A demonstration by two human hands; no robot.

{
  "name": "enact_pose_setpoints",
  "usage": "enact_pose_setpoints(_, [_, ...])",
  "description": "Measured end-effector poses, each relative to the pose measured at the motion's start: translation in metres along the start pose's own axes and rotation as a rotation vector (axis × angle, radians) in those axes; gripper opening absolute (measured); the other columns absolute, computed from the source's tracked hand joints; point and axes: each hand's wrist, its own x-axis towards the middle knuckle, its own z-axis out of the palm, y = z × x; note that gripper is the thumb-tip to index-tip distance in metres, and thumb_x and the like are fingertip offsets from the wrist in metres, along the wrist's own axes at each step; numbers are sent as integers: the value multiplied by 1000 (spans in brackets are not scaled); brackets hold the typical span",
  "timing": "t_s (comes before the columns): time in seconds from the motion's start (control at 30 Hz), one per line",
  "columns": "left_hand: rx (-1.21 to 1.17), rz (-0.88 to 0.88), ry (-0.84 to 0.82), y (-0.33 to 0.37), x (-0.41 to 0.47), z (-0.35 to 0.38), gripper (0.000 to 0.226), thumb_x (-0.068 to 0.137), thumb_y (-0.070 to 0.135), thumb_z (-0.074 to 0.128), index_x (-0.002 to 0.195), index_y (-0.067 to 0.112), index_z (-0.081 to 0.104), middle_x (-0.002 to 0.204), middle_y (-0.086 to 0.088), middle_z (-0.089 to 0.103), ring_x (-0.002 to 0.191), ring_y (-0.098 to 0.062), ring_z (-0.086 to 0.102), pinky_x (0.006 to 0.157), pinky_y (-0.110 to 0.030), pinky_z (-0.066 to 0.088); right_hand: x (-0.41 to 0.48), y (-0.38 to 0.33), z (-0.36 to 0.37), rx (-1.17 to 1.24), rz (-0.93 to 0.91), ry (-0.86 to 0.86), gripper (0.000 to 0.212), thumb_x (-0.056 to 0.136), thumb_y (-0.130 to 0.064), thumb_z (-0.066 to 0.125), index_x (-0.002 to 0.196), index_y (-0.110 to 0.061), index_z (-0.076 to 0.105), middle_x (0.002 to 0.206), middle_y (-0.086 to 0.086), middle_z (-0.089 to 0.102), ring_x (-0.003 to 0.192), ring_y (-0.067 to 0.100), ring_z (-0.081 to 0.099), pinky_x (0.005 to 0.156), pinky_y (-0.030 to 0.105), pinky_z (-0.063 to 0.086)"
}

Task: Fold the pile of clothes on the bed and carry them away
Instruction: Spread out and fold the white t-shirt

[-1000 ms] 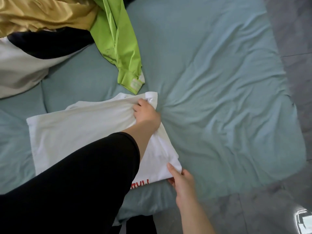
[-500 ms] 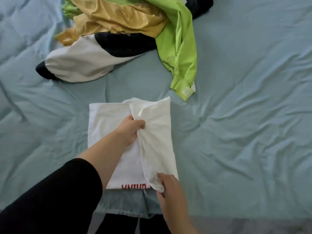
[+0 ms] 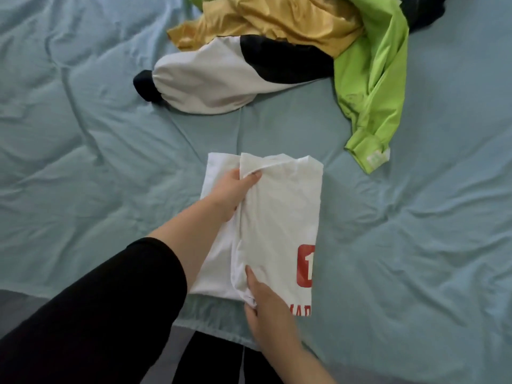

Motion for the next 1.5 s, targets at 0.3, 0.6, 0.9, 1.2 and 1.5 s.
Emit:
enact_pose_setpoints(0.3, [136,72,172,-1,13,-69,12,90,22,65,98,13,66,100,-9,72,93,-27,69,84,-41,57,34,-49,44,-59,-60,-74,67,98,-23,47,153,-26,9,120,-3,61,105,12,61,93,23,46])
enact_pose_setpoints(0.6, [855,550,614,-4,-9,-48,48,93,22,54,140,20,43,147,-5,39,135,-24,35,110,-36,26,55,-26,-18,-107,-258,209,57,98,-49,26,144,-18,41,131,5,57,119,20,48,102,28,30])
enact_pose_setpoints(0.9, [1586,656,157,-78,6,-34,58,99,53,15,152,36,-4,163,1,-3,145,-17,-19,118,-37,-15,155,25,-81,-705,-90,257,55,103,-36,18,151,-22,-5,162,-5,-2,147,7,-8,117,32,-13])
enact_pose_setpoints(1.2, [1759,524,-150,-120,-75,-99,104,67,95,16,148,41,-22,156,2,-32,142,-29,-32,110,-64,-18,30,78,-33,-745,-248,121,76,91,-65,28,153,-22,15,162,4,2,148,19,3,117,47,10])
enact_pose_setpoints(1.5, [636,-31,369,-86,-77,-43,59,85,62,52,126,23,35,118,5,57,101,-23,59,79,-38,49,61,26,-55,586,482,515,23,87,-41,63,100,-23,57,102,0,66,84,10,64,76,34,55])
